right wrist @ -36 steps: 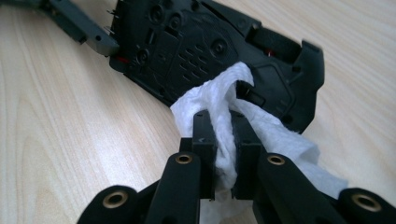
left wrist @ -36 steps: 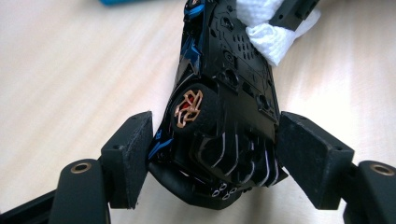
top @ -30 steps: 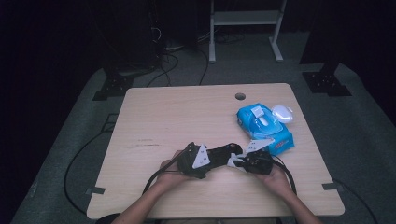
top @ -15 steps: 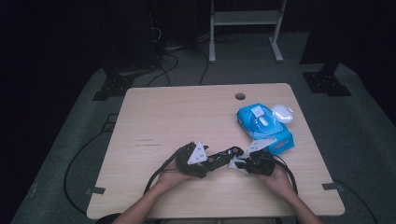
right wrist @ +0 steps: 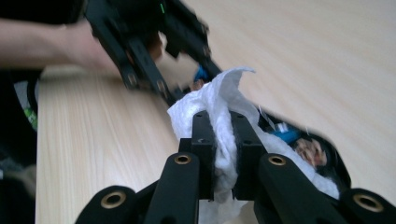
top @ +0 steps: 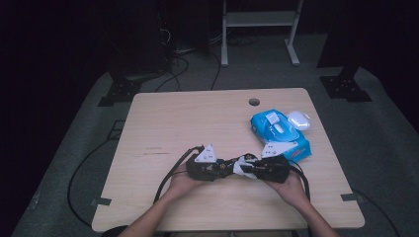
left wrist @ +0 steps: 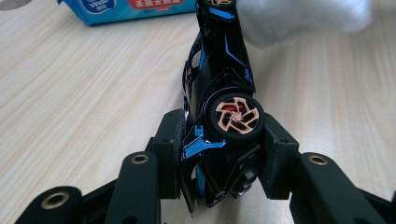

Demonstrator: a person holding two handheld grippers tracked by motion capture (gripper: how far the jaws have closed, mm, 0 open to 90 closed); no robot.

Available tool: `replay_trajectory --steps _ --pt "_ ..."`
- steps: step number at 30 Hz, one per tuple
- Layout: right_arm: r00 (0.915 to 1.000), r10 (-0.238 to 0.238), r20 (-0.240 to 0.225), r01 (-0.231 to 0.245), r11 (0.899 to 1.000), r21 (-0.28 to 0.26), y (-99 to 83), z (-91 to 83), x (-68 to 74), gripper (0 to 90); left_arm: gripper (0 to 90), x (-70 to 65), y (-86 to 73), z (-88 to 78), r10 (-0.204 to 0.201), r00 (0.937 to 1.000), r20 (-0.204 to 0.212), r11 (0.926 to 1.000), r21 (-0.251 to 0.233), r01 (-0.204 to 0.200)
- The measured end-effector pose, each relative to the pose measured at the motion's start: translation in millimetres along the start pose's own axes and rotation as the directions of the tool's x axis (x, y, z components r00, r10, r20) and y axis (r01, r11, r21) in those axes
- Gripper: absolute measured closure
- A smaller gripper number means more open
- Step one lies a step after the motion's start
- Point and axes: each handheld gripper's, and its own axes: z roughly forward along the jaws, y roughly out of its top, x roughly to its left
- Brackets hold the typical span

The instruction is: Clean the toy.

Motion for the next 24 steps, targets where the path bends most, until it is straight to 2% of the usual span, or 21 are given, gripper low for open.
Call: replay_trajectory --steps 3,5,10,12,14,16,18,21,24 --pt "0.9999 -0.003 0.016 0.004 1.000 -0.020 14.2 6.8 5.4 81.8 57.8 1.8 0.2 1.1 -0.009 1.0000 -0.001 0.9999 -0.005 0.009" --pt "0.9997 -0.011 0.022 0.011 1.000 -0.018 22.9 17.9 8.4 81.8 57.8 2.1 0.3 1.5 -0.012 0.9999 -0.001 0.9999 -0.008 0.012" --pt "0.9997 -0.017 0.019 0.017 0.999 0.045 33.8 55.6 13.9 81.8 57.9 2.6 0.2 1.0 -0.013 0.9999 -0.001 0.9999 -0.006 0.013" --pt "0.9994 -0.024 0.026 0.022 0.997 0.071 33.3 63.1 14.6 81.7 57.9 2.4 -0.6 0.0 -0.010 0.9999 -0.007 0.9999 -0.006 0.010" --pt "0.9996 -0.010 0.027 0.008 0.997 0.073 32.4 60.2 10.5 81.7 57.9 2.7 -1.2 -1.0 -0.010 0.9999 -0.005 0.9999 -0.005 0.010" --pt "0.9975 -0.011 0.070 0.005 0.997 0.073 29.7 52.5 5.5 81.7 57.9 3.0 -1.6 -1.7 -0.010 0.9999 -0.004 0.9999 -0.005 0.010" --pt "0.9952 0.019 0.096 -0.024 0.998 0.059 22.9 43.8 -4.0 81.8 57.9 2.7 -1.9 -2.2 -0.015 0.9999 -0.006 0.9999 -0.005 0.015" --pt "0.9922 0.070 0.103 -0.074 0.997 0.038 17.9 37.6 -10.7 82.0 57.8 3.1 -1.0 -0.7 -0.013 0.9999 -0.006 0.9999 -0.006 0.013" --pt "0.9945 0.060 0.085 -0.064 0.997 0.034 20.8 44.2 -4.1 82.0 57.8 2.4 0.1 1.5 -0.012 0.9999 -0.008 0.9999 -0.010 0.012"
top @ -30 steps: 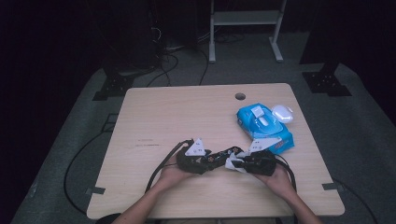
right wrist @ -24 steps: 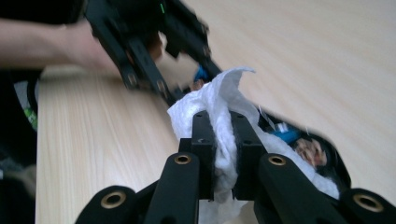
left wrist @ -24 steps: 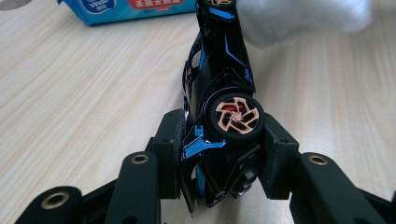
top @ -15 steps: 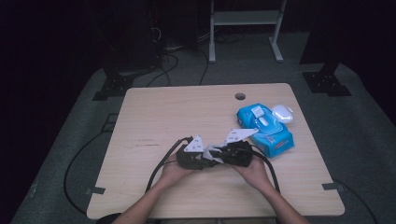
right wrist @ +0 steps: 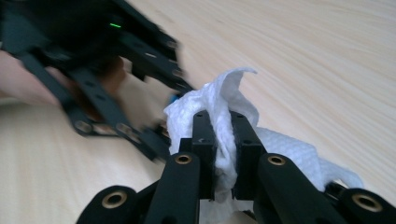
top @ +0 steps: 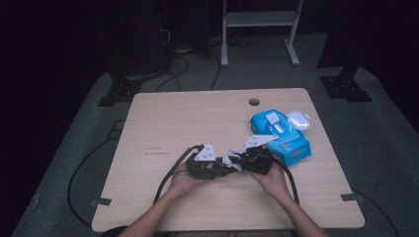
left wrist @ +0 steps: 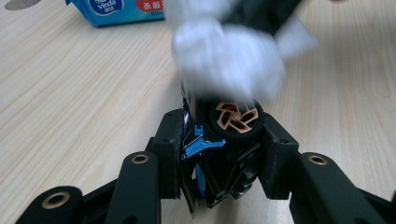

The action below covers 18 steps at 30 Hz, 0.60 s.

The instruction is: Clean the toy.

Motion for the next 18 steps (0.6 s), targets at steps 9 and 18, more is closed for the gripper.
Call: replay_trajectory --steps 9,18 --pt "0.9984 -0.023 0.052 0.022 1.000 0.018 0.0 -4.9 -3.7 81.9 57.9 6.5 -4.6 -6.2 -0.021 0.9998 0.006 0.9998 -0.004 0.021" --pt "0.9998 -0.004 -0.020 0.004 1.000 -0.012 5.0 11.2 9.9 81.9 57.8 4.9 -3.1 -4.1 -0.014 0.9999 0.001 0.9999 -0.003 0.014"
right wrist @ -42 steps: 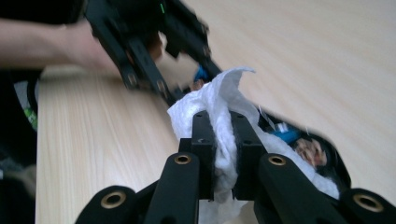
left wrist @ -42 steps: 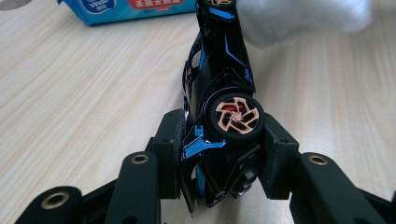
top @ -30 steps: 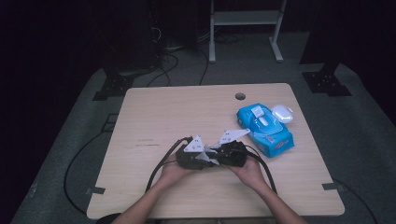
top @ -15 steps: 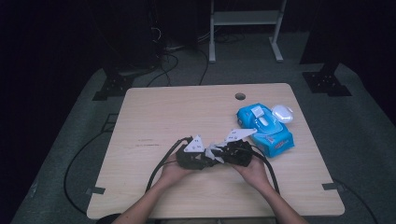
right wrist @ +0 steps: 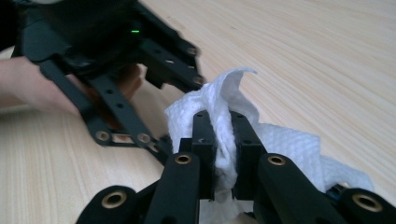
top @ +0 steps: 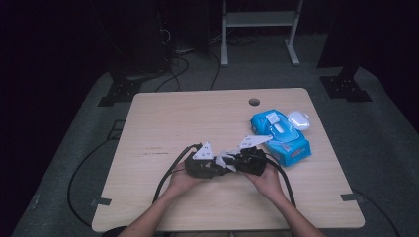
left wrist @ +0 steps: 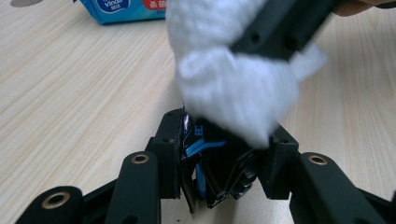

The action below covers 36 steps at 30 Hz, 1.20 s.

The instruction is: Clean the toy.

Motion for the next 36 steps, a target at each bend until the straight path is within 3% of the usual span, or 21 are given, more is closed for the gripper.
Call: replay_trajectory --steps 2,4,8,10,12,15,19,21,24,26,29,30,32,34,36 --pt "0.9995 -0.031 0.009 0.031 0.999 0.011 2.3 0.3 2.5 81.9 57.9 1.0 -1.0 -0.9 -0.009 0.9999 0.005 0.9999 -0.005 0.009" --pt "0.9993 -0.024 0.029 0.023 1.000 0.017 0.0 -4.5 -3.5 81.9 57.9 1.8 -1.4 -2.1 -0.008 1.0000 0.005 1.0000 -0.001 0.008" --pt "0.9945 0.023 0.103 -0.023 1.000 0.003 -10.2 -22.4 -24.6 81.9 57.8 1.8 -1.1 -2.3 -0.005 1.0000 0.003 1.0000 0.001 0.005" --pt "0.9930 0.062 0.100 -0.062 0.998 -0.009 -13.1 -27.3 -33.5 82.0 57.8 1.1 -0.3 -1.4 -0.005 1.0000 0.001 1.0000 0.003 0.005" --pt "0.9930 0.076 0.091 -0.075 0.997 -0.012 -12.7 -25.2 -32.1 81.9 57.7 0.8 0.1 -0.7 0.000 1.0000 -0.001 1.0000 0.002 0.000" --pt "0.9983 0.053 0.024 -0.053 0.999 0.001 -7.6 -13.5 -19.4 81.8 57.7 -0.2 0.6 -0.1 0.006 1.0000 -0.003 1.0000 0.004 -0.006" --pt "0.9969 -0.025 0.075 0.024 1.000 0.013 -4.6 -11.3 -7.1 81.9 57.9 2.5 -0.9 -1.9 -0.002 1.0000 0.005 1.0000 0.001 0.002" --pt "0.9957 0.012 0.091 -0.014 1.000 0.019 -6.9 -18.1 -15.7 82.1 57.9 4.0 -1.7 -2.9 -0.005 1.0000 0.006 1.0000 0.001 0.005" --pt "0.9863 0.073 0.147 -0.073 0.997 -0.006 -15.5 -34.2 -37.5 82.2 57.8 4.3 -1.2 -3.0 -0.004 1.0000 0.006 1.0000 0.003 0.004" --pt "0.9844 0.113 0.134 -0.112 0.994 -0.017 -18.3 -36.7 -42.5 82.3 57.8 3.4 -0.4 -1.7 -0.003 1.0000 0.002 1.0000 0.002 0.003" --pt "0.9865 0.082 0.142 -0.080 0.997 -0.021 -14.6 -29.3 -32.9 82.3 57.8 3.1 0.1 -1.0 -0.001 1.0000 0.000 1.0000 0.002 0.001" --pt "0.9918 0.072 0.106 -0.070 0.997 -0.022 -11.8 -23.6 -27.2 82.3 57.7 3.1 0.2 -0.8 -0.001 1.0000 -0.001 1.0000 0.002 0.001" --pt "0.9956 0.049 0.080 -0.047 0.999 -0.019 -8.8 -14.4 -17.0 82.3 57.8 3.2 0.0 -0.9 -0.003 1.0000 0.000 1.0000 0.001 0.003" --pt "0.9944 -0.010 0.105 0.011 1.000 -0.008 -5.4 -9.4 -7.2 82.2 57.8 4.3 -0.8 -2.4 -0.009 1.0000 0.001 1.0000 0.003 0.009" --pt "0.9947 -0.006 0.102 0.007 1.000 -0.006 -5.2 -12.2 -10.7 82.3 57.9 5.6 -1.7 -3.7 -0.011 0.9999 0.005 0.9999 0.000 0.011"
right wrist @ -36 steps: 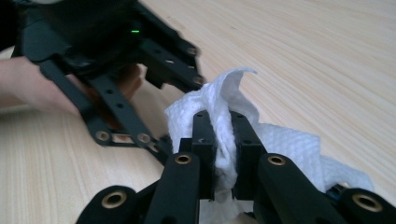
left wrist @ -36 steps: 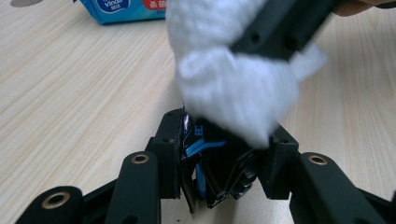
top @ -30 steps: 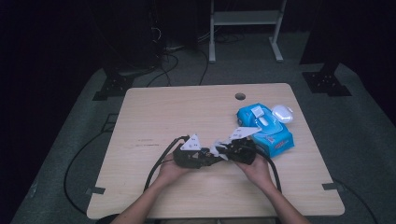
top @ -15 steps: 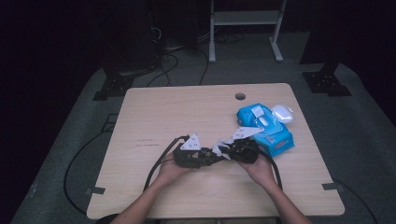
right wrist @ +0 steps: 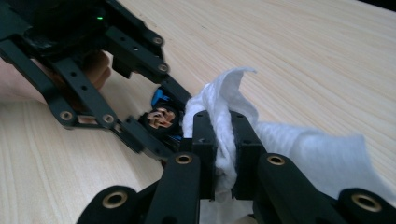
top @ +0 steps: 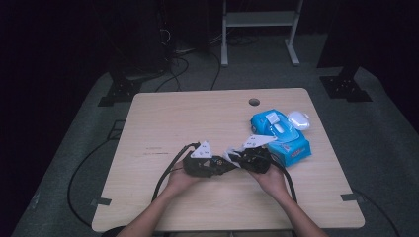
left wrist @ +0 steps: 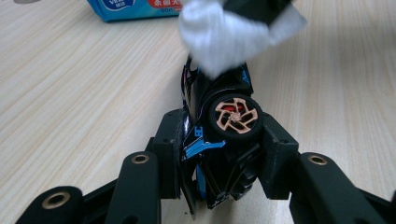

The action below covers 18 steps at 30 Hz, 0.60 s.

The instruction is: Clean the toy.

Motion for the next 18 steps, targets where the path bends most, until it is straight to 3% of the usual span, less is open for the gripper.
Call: replay_trajectory --steps 2,5,7,8,9,12,15,17,18 --pt "0.9992 0.014 0.037 -0.014 1.000 0.001 -3.1 -5.9 -11.4 82.3 57.9 0.5 -0.1 -0.6 0.000 1.0000 0.003 1.0000 0.001 0.000" --pt "0.9932 0.081 0.083 -0.081 0.997 -0.006 -9.3 -16.5 -30.4 82.3 57.8 0.5 0.2 -0.6 0.005 1.0000 0.003 1.0000 -0.002 -0.005" --pt "0.9875 0.148 0.053 -0.147 0.989 -0.022 -13.0 -20.3 -40.1 82.3 57.8 -0.4 0.9 0.8 -0.001 1.0000 0.006 1.0000 -0.007 0.001" --pt "0.9870 0.154 0.048 -0.153 0.988 -0.021 -13.1 -19.6 -40.0 82.3 57.7 -1.0 1.3 1.4 0.002 1.0000 0.004 1.0000 -0.004 -0.002" --pt "0.9890 0.139 0.049 -0.138 0.990 -0.020 -12.4 -17.3 -36.9 82.3 57.7 -1.4 1.7 2.0 0.010 0.9999 0.003 1.0000 -0.002 -0.010" --pt "0.9935 0.113 -0.014 -0.114 0.993 -0.033 -6.7 -8.5 -22.6 82.2 57.8 -1.7 1.5 1.8 0.016 0.9999 0.002 0.9999 0.003 -0.016" --pt "0.9988 0.049 -0.004 -0.049 0.999 -0.021 -3.0 -3.4 -12.3 82.1 57.9 1.6 -1.0 -1.7 0.005 0.9999 0.010 1.0000 0.000 -0.005" --pt "0.9981 0.062 0.009 -0.061 0.998 -0.020 -4.3 -6.0 -18.5 82.1 57.8 3.0 -2.0 -3.4 0.003 0.9999 0.011 1.0000 -0.001 -0.003" --pt "0.9969 0.066 0.042 -0.066 0.998 -0.016 -6.2 -9.7 -24.9 82.1 57.9 3.2 -2.3 -3.9 0.001 0.9999 0.011 1.0000 -0.003 -0.001"
